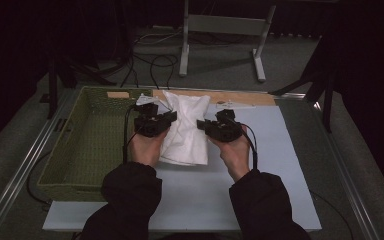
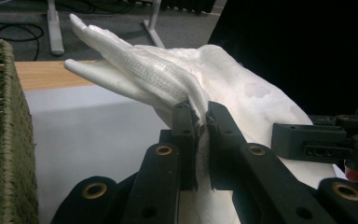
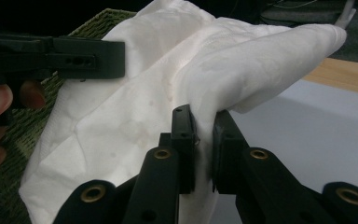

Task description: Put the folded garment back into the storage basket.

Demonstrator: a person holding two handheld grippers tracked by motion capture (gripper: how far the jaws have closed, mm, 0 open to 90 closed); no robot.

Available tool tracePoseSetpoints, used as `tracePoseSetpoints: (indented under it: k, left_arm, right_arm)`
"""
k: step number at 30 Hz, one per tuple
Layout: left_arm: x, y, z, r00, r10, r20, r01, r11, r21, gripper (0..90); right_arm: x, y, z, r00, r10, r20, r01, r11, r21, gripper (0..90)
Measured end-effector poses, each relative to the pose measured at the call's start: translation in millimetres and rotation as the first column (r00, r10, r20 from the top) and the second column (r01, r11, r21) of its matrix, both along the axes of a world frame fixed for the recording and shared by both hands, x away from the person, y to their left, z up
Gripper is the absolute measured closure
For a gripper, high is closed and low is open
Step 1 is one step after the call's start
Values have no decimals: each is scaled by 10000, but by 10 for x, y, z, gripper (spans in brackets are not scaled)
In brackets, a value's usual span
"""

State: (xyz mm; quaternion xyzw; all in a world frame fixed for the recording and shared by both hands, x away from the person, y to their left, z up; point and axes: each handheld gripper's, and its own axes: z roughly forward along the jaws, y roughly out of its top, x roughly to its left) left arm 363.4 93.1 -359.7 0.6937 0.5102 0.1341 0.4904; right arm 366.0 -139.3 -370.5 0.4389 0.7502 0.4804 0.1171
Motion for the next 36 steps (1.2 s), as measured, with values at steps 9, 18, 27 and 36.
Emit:
tracePoseSetpoints:
  k: [9, 18, 27, 36]
  left_arm:
    - [-3, 70, 13, 10000, 82, 1, -82, 10000, 0, 837]
    - [-7, 155, 26, 9999, 149, 39, -149, 9999, -15, 837]
    - [-20, 237, 36, 9997, 238, 89, -238, 9997, -30, 837]
    - [-26, 307, 39, 9995, 294, 143, -293, 9995, -79, 837]
  right_arm:
    - [6, 73, 25, 10000, 62, 7, -62, 10000, 8, 815]
    - [18, 150, 47, 9999, 167, 29, -167, 9999, 15, 816]
    - [29, 235, 55, 9996, 290, 27, -290, 9996, 57, 815]
    - [33, 293, 59, 9994, 352, 11, -352, 9993, 87, 815]
